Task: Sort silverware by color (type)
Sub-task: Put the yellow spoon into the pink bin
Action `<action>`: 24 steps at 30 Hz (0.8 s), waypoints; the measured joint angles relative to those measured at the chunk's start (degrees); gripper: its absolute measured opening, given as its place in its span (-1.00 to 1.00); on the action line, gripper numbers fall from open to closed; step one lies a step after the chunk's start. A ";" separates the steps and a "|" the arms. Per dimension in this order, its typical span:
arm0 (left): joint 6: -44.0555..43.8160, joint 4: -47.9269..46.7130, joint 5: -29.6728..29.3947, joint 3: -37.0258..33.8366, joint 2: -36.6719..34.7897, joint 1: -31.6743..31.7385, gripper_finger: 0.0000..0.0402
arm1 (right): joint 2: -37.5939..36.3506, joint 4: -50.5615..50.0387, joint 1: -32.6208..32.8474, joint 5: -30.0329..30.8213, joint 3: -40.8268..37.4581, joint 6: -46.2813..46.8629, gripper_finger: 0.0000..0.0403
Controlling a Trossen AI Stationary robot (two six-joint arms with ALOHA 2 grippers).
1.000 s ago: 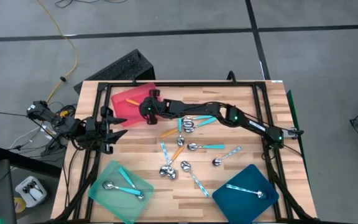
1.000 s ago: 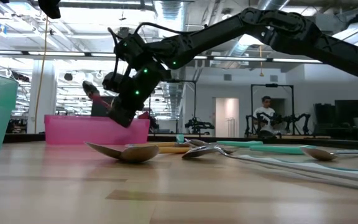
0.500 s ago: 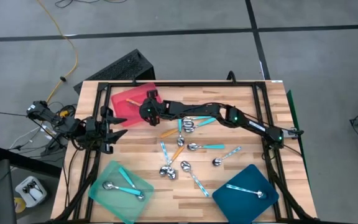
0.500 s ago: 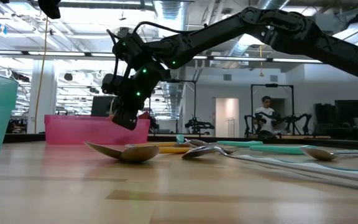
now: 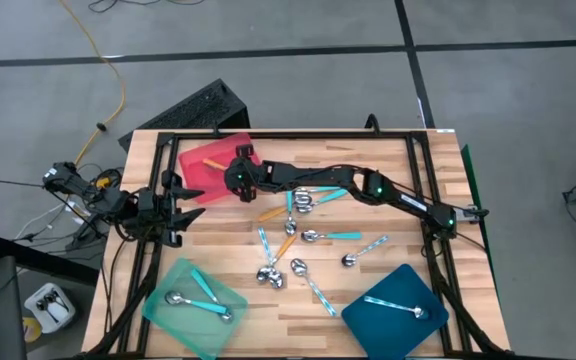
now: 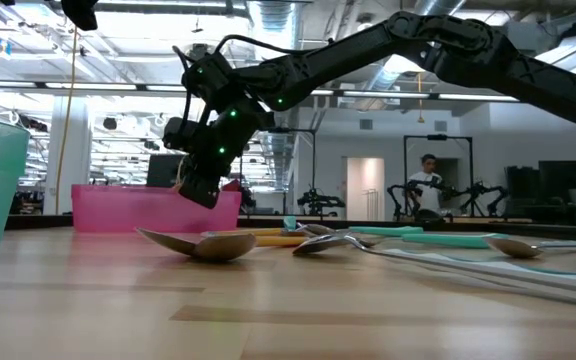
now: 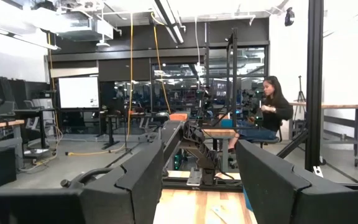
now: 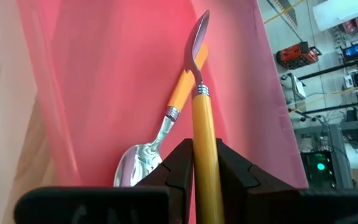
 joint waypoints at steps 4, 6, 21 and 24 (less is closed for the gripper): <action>0.00 0.00 0.00 0.00 0.00 -0.01 -0.06 | 0.00 -0.15 -0.03 -1.11 0.00 0.28 -0.58; -0.02 0.00 0.00 0.00 0.00 -0.01 -0.06 | -0.01 -0.13 -0.09 -1.21 0.00 0.45 -0.53; -0.07 0.00 -0.87 0.00 0.00 -0.01 -0.06 | -0.17 -0.13 -0.81 -1.23 0.07 3.61 -0.15; -0.33 0.00 -1.76 0.00 -0.02 -0.01 -0.06 | -0.15 -1.09 -0.74 -1.28 0.70 3.61 -0.15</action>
